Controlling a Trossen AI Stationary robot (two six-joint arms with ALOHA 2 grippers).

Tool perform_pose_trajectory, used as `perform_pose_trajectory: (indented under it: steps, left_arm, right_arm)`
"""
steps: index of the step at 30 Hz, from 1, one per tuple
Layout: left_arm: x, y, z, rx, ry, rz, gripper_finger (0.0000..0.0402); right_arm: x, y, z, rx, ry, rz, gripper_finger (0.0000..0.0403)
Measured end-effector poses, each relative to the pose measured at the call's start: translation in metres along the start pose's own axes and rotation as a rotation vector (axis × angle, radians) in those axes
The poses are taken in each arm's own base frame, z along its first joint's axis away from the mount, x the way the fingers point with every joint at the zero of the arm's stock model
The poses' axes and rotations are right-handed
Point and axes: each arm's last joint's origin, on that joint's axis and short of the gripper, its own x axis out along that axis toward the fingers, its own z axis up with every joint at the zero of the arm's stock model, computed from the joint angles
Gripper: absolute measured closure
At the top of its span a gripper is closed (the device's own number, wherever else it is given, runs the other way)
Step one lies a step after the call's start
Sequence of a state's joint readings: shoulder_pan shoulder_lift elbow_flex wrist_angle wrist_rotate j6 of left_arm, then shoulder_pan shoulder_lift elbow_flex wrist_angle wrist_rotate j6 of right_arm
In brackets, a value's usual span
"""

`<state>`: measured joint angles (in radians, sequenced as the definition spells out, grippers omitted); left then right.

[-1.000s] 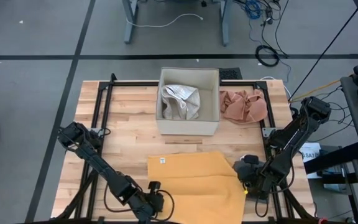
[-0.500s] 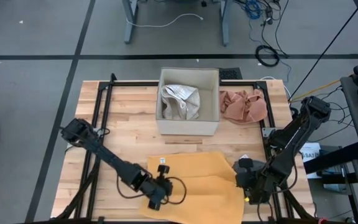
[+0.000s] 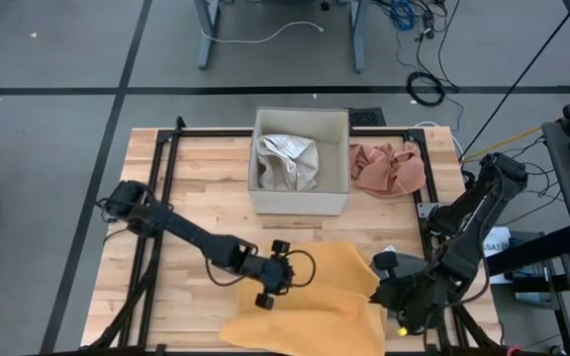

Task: Fold towel
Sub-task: Fold the yellow towel

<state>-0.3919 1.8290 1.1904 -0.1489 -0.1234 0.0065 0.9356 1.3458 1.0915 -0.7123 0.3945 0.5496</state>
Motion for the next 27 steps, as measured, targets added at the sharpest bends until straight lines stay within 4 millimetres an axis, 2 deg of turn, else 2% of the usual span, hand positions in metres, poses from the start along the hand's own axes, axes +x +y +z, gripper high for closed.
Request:
perform_pose_trajectory:
  steps: [6,12,14,18,27]
  left_arm:
    - [0.019,0.017,0.006,0.011,-0.135,-0.11,0.0221]
    - [0.048,0.032,-0.008,0.006,-0.127,-0.154,0.022]
    - [0.054,0.033,-0.013,0.001,-0.121,-0.241,0.022]
    - [0.057,0.03,-0.021,-0.041,-0.068,-0.456,0.022]
    - [0.055,0.022,-0.036,-0.11,0.102,-0.574,0.0221]
  right_arm:
    - [-0.018,0.002,0.019,-0.079,-0.05,-0.001,0.0403]
    - [-0.03,0.003,0.03,-0.112,-0.076,0.01,0.0403]
    - [-0.033,0.002,0.031,-0.116,-0.067,0.006,0.0403]
    - [-0.035,0.0,0.029,-0.099,-0.038,-0.007,0.0403]
    - [-0.036,-0.001,0.027,-0.09,-0.015,-0.02,0.0403]
